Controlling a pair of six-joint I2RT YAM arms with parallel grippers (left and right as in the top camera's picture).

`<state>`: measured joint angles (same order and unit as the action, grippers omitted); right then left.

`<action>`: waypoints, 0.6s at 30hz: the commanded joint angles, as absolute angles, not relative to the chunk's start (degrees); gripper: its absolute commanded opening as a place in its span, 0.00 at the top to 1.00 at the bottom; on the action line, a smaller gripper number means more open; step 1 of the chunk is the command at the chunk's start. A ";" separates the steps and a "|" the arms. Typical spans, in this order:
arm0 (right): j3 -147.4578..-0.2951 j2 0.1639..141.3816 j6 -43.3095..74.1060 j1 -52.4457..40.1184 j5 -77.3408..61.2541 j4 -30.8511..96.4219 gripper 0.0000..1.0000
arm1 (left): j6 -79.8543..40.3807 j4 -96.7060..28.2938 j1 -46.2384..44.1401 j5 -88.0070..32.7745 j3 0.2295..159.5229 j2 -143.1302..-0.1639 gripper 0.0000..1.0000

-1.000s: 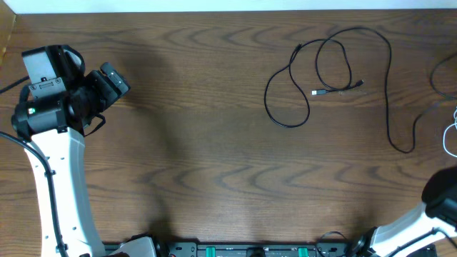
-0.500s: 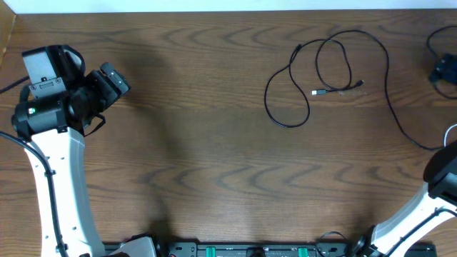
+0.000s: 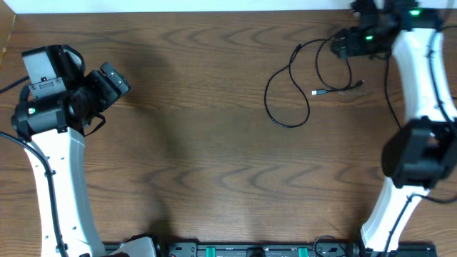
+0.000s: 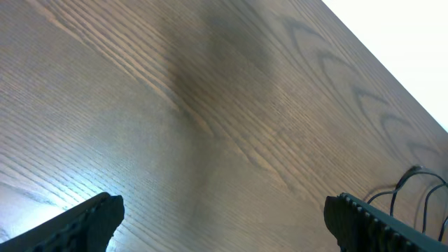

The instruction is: Untangle cables

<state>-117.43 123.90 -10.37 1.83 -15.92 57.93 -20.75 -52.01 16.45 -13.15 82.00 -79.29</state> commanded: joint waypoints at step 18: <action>-118.06 140.31 -6.85 -3.46 -7.49 51.48 0.88 | -19.99 -51.75 16.64 -12.36 81.43 -79.42 0.04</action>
